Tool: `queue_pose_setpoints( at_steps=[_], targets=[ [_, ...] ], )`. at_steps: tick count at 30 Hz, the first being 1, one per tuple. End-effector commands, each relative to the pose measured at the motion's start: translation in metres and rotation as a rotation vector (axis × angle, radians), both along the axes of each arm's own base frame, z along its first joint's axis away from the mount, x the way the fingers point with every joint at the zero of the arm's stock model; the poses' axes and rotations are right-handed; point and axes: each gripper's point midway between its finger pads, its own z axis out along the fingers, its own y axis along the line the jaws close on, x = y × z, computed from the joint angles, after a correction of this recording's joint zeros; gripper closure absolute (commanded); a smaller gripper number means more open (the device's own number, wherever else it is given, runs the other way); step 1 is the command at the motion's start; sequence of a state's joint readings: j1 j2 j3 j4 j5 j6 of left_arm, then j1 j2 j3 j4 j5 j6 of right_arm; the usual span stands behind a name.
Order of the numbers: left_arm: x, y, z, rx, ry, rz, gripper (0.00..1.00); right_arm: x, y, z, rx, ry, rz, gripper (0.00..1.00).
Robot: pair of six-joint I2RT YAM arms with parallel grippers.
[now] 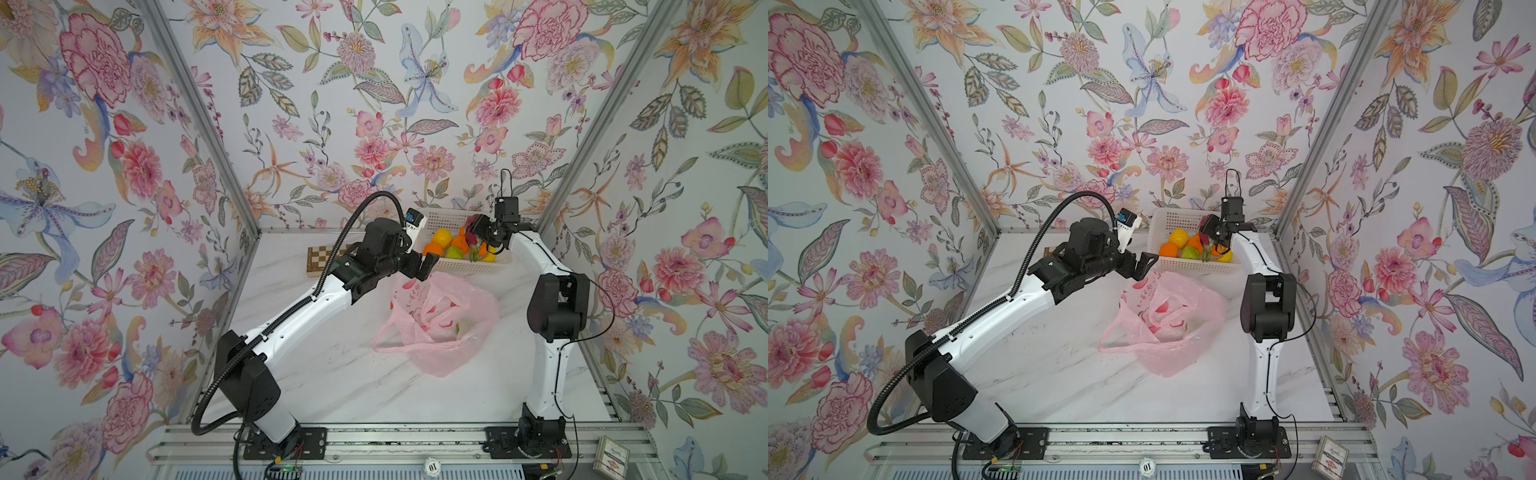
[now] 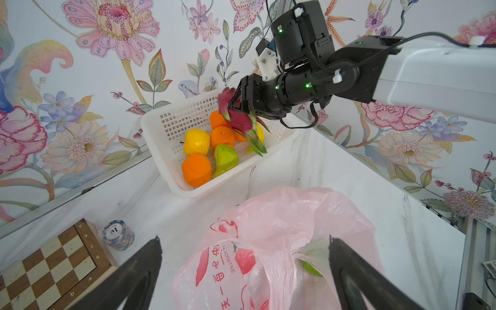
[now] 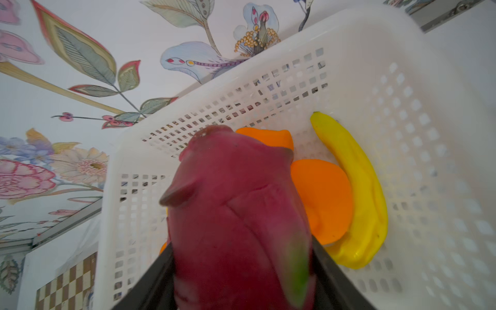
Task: Untie the knot of the plastic bag and take out the fruit
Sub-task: Place the fruit in the basket, then rotate the plastic bag at the center of the table.
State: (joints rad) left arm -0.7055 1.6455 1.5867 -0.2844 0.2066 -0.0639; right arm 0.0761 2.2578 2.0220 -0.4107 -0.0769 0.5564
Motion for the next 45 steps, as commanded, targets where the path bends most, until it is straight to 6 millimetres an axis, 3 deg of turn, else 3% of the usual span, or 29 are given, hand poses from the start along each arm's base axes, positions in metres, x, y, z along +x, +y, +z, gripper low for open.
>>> queue_pose_setpoints(
  at_steps=[1, 3, 6, 9, 16, 26, 29, 35, 41, 45],
  targets=[
    [0.012, 0.000, 0.003, -0.007, 0.012, -0.023, 0.01, 0.005, -0.001, -0.009, -0.039, 0.044, 0.008, 0.58],
    [0.021, 0.000, 0.004, -0.009, 0.009, -0.015, 0.01, 0.008, 0.000, -0.019, -0.037, 0.062, 0.013, 0.53],
    [0.034, 0.002, 0.005, -0.020, 0.012, 0.005, 0.01, 0.010, 0.004, -0.032, -0.019, 0.091, 0.030, 0.35],
    [0.043, 0.000, 0.005, -0.040, 0.015, 0.010, 0.01, 0.011, 0.008, -0.029, -0.006, 0.095, 0.049, 0.23],
    [0.051, -0.003, 0.000, -0.055, 0.028, -0.008, 0.01, 0.006, 0.002, 0.022, -0.010, 0.025, 0.039, 0.01],
    [0.046, -0.005, -0.009, -0.083, 0.085, -0.011, 0.02, -0.026, -0.004, 0.093, -0.030, -0.054, 0.029, 0.01],
    [0.039, -0.004, -0.018, -0.099, 0.142, -0.006, 0.07, -0.053, 0.003, 0.116, -0.036, -0.074, 0.051, 0.01],
    [0.017, 0.000, -0.054, -0.127, 0.322, 0.036, 0.26, -0.131, 0.020, 0.155, -0.040, -0.150, 0.098, 0.01],
    [-0.018, -0.010, -0.109, -0.038, 0.489, 0.073, 0.32, -0.217, 0.033, 0.168, -0.024, -0.221, 0.138, 0.01],
    [-0.033, -0.022, -0.140, -0.015, 0.556, 0.079, 0.25, -0.265, 0.036, 0.162, -0.026, -0.241, 0.161, 0.01]
  ],
)
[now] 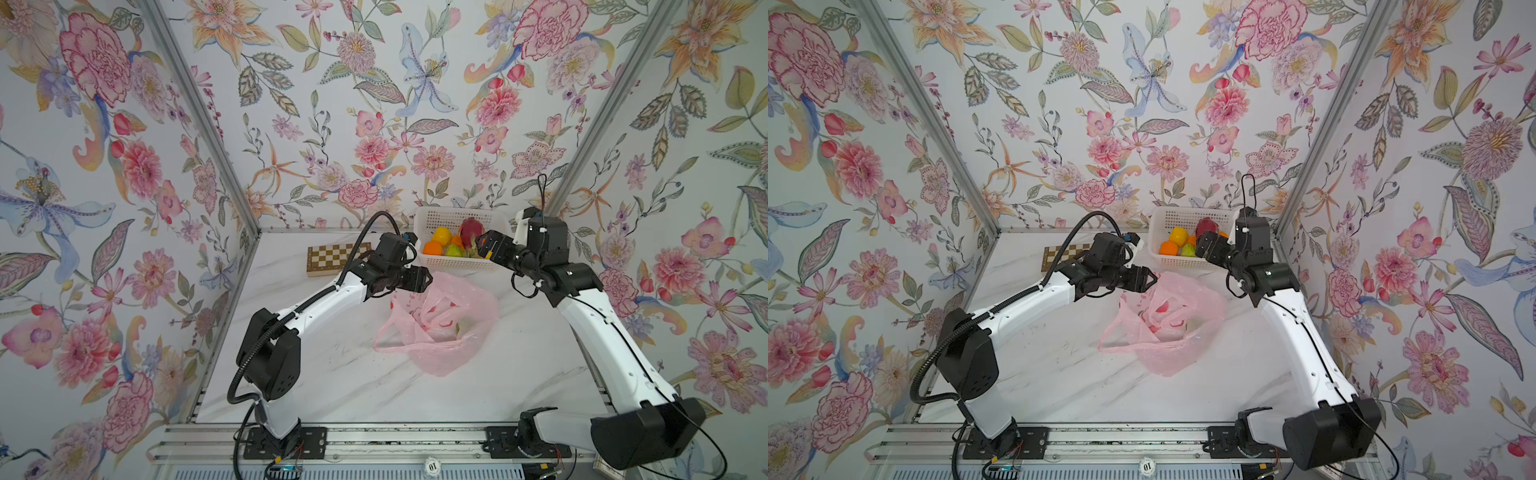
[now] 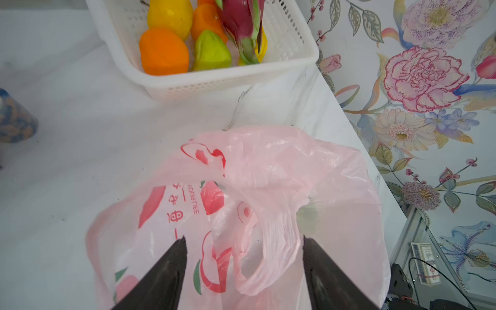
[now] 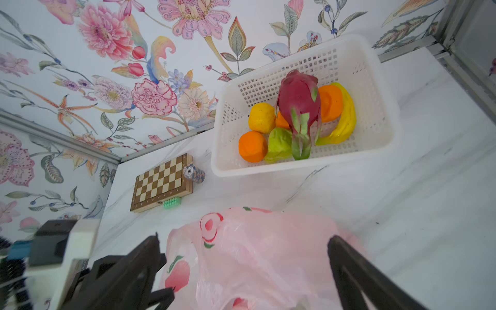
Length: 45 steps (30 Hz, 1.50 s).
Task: Untie the knot of the plastic bag and take out the fruit
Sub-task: Rotate the plastic bag at the center of the table.
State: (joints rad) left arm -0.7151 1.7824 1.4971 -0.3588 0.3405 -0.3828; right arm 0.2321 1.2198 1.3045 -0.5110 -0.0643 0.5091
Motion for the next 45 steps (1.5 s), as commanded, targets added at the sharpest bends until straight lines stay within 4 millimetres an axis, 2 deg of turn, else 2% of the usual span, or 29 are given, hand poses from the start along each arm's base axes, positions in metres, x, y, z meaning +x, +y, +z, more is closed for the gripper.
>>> queue_pose_setpoints(
  at_steps=[1, 4, 8, 11, 12, 16, 19, 22, 27, 36, 38, 39, 40, 42, 45],
  targets=[
    [-0.016, -0.010, -0.023, 0.002, 0.071, 0.011, 0.22, -0.026, -0.004, -0.010, -0.011, -0.008, -0.018, 0.01],
    [-0.025, -0.024, -0.041, -0.022, 0.126, -0.010, 0.16, -0.051, -0.009, -0.024, 0.012, 0.021, -0.039, 0.01],
    [-0.031, -0.031, -0.056, 0.034, 0.096, -0.024, 0.18, -0.073, -0.006, -0.030, 0.047, 0.012, -0.032, 0.01],
    [-0.026, -0.034, -0.056, 0.033, 0.073, -0.006, 0.31, -0.085, 0.000, -0.034, 0.060, 0.005, -0.003, 0.01],
    [-0.024, -0.037, -0.052, 0.015, 0.075, 0.002, 0.38, -0.088, 0.003, -0.037, 0.059, 0.005, 0.012, 0.01],
    [-0.018, -0.052, -0.022, -0.132, 0.137, 0.052, 0.71, -0.103, 0.020, -0.047, 0.028, -0.014, 0.109, 0.04],
    [-0.013, -0.059, 0.011, -0.242, 0.167, 0.104, 0.81, -0.111, 0.033, -0.053, -0.013, -0.060, 0.185, 0.07],
    [-0.007, -0.058, 0.042, -0.336, 0.171, 0.161, 0.85, -0.116, 0.049, -0.058, -0.061, -0.128, 0.261, 0.08],
    [-0.008, -0.061, 0.075, -0.435, 0.217, 0.199, 0.84, -0.121, 0.090, -0.066, -0.134, -0.220, 0.423, 0.01],
    [-0.012, -0.059, 0.124, -0.635, 0.278, 0.260, 0.84, -0.080, 0.132, -0.088, -0.059, -0.238, 0.372, 0.02],
    [-0.014, -0.057, 0.130, -0.656, 0.281, 0.268, 0.84, -0.072, 0.138, -0.087, -0.017, -0.247, 0.346, 0.07],
    [-0.015, -0.054, 0.132, -0.658, 0.282, 0.276, 0.84, -0.070, 0.142, -0.084, 0.000, -0.253, 0.345, 0.14],
    [-0.016, -0.052, 0.131, -0.659, 0.283, 0.285, 0.84, -0.068, 0.146, -0.082, 0.010, -0.255, 0.350, 0.23],
    [-0.018, -0.043, 0.133, -0.656, 0.272, 0.311, 0.84, -0.067, 0.148, -0.080, 0.028, -0.254, 0.346, 0.45],
    [-0.020, -0.024, 0.136, -0.605, 0.209, 0.355, 0.84, -0.071, 0.141, -0.078, 0.018, -0.243, 0.329, 0.67]
  ],
)
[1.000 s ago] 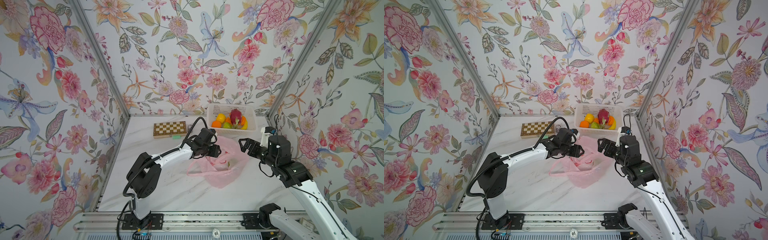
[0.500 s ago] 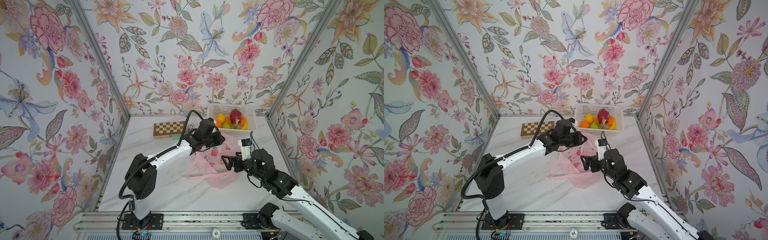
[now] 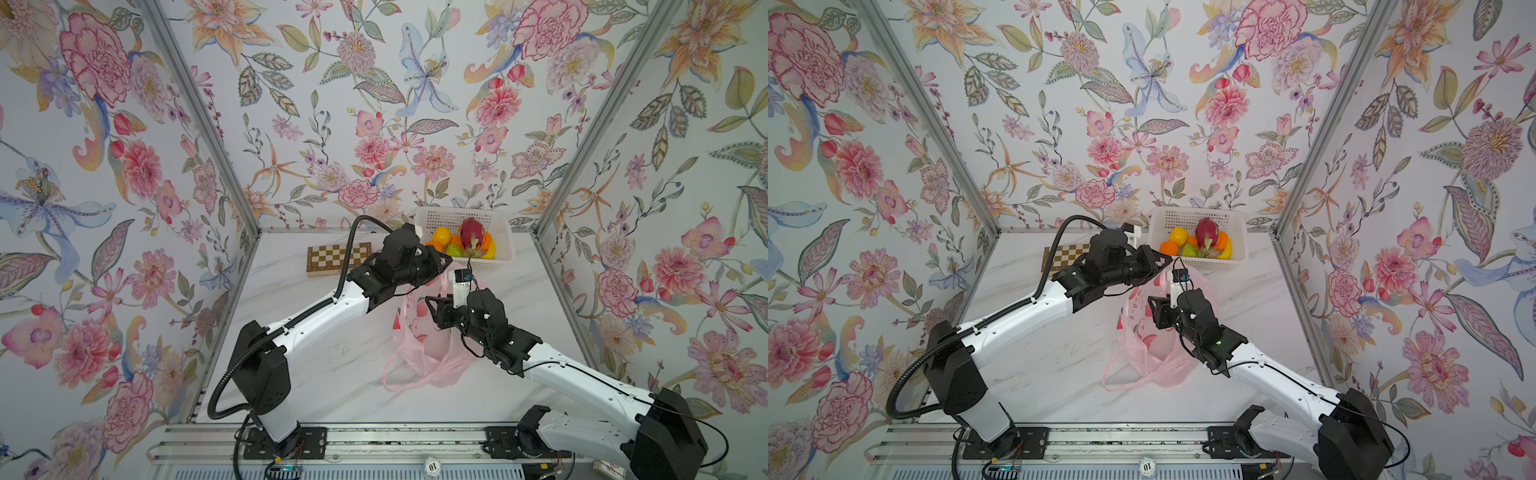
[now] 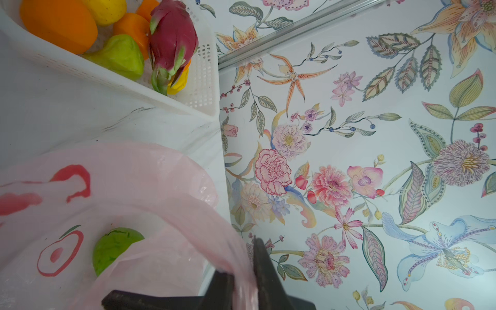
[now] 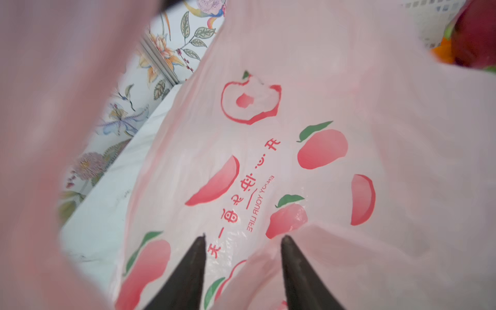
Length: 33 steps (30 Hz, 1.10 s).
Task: Untie the knot of the plastic bag and take out the fruit
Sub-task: Rotate the plastic bag at the center of the table.
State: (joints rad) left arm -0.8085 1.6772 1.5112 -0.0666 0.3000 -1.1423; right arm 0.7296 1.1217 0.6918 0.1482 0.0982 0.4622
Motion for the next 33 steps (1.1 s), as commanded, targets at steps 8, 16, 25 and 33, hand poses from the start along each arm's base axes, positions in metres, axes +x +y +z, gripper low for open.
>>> queue_pose_setpoints(
  at_steps=[8, 16, 25, 33],
  targets=[
    [-0.012, 0.065, 0.014, 0.179, -0.162, 0.156, 0.79, -0.018, -0.055, 0.048, -0.047, -0.090, -0.129, 0.92],
    [-0.039, 0.049, 0.023, 0.247, -0.403, 0.031, 0.40, -0.029, -0.091, 0.043, -0.031, -0.061, -0.233, 0.94],
    [-0.129, 0.002, -0.004, 0.432, -0.955, -0.492, 0.43, -0.019, -0.093, 0.035, 0.093, -0.014, -0.327, 0.94],
    [-0.128, 0.010, -0.069, 0.640, -1.040, -0.620, 0.45, -0.013, -0.090, 0.033, 0.090, 0.065, -0.349, 0.94]
  ],
)
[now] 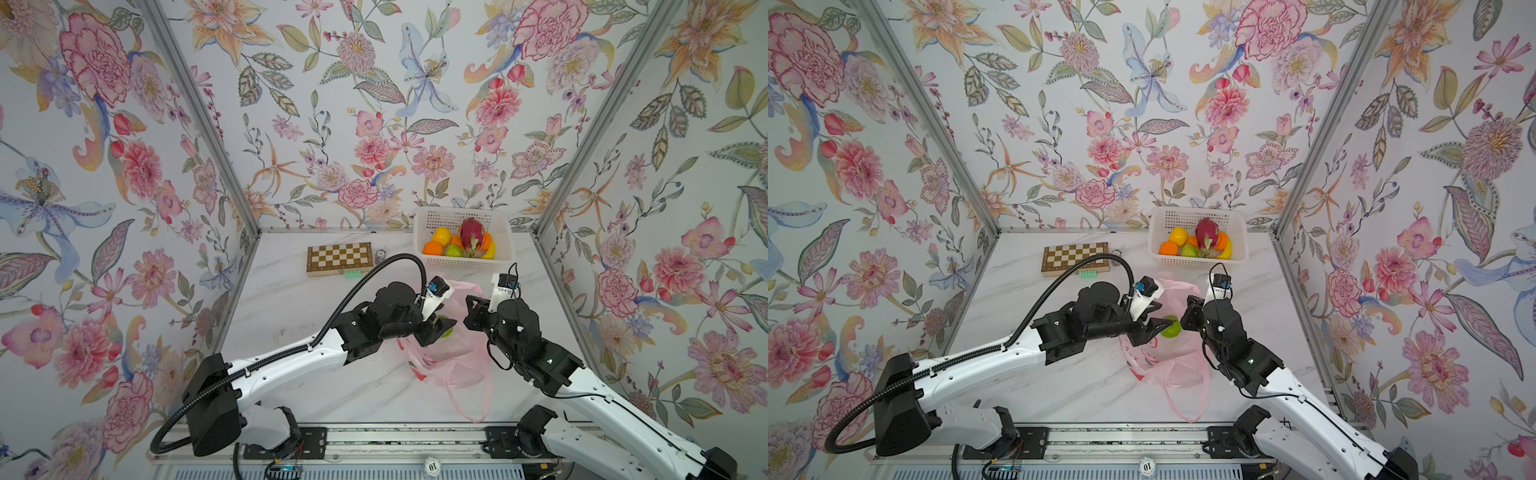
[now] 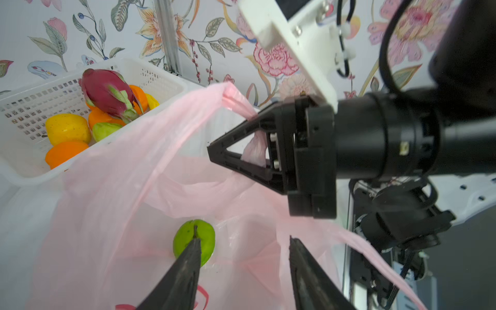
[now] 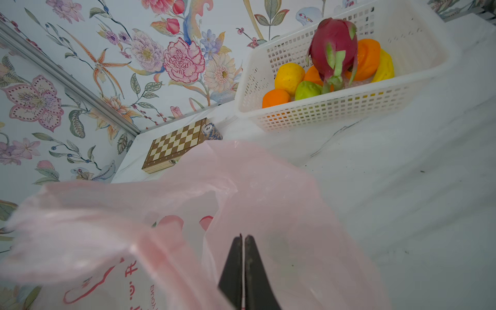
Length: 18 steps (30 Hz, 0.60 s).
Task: Untie the knot of the plastic bag and take out the fruit
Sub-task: Rotate the plastic bag at the center of the table.
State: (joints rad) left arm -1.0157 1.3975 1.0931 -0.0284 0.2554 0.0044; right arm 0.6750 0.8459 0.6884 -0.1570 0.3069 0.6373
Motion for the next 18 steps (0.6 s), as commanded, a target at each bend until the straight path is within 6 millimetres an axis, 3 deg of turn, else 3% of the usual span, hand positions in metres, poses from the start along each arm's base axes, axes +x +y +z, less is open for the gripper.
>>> queue_pose_setpoints(
  at_steps=[1, 8, 9, 10, 13, 18],
  targets=[
    [0.001, -0.003, -0.012, 0.083, -0.118, -0.072, 0.45, 0.005, -0.005, 0.010, 0.031, 0.014, -0.043, 0.94],
    [0.039, -0.005, -0.048, 0.196, -0.085, 0.104, 0.41, 0.018, -0.013, 0.012, 0.144, 0.074, -0.127, 0.98],
    [0.043, -0.004, -0.049, 0.204, -0.091, 0.128, 0.39, 0.020, -0.009, 0.014, 0.180, 0.088, -0.124, 0.97],
    [0.048, -0.005, -0.068, 0.249, -0.076, 0.146, 0.37, 0.023, -0.006, 0.016, 0.205, 0.101, -0.122, 0.97],
    [0.059, -0.004, -0.092, 0.335, -0.065, 0.185, 0.31, 0.031, 0.009, 0.017, 0.237, 0.144, -0.093, 0.96],
    [0.076, -0.010, -0.116, 0.382, -0.066, 0.215, 0.18, 0.044, 0.017, -0.001, 0.193, 0.232, -0.092, 0.93]
  ],
)
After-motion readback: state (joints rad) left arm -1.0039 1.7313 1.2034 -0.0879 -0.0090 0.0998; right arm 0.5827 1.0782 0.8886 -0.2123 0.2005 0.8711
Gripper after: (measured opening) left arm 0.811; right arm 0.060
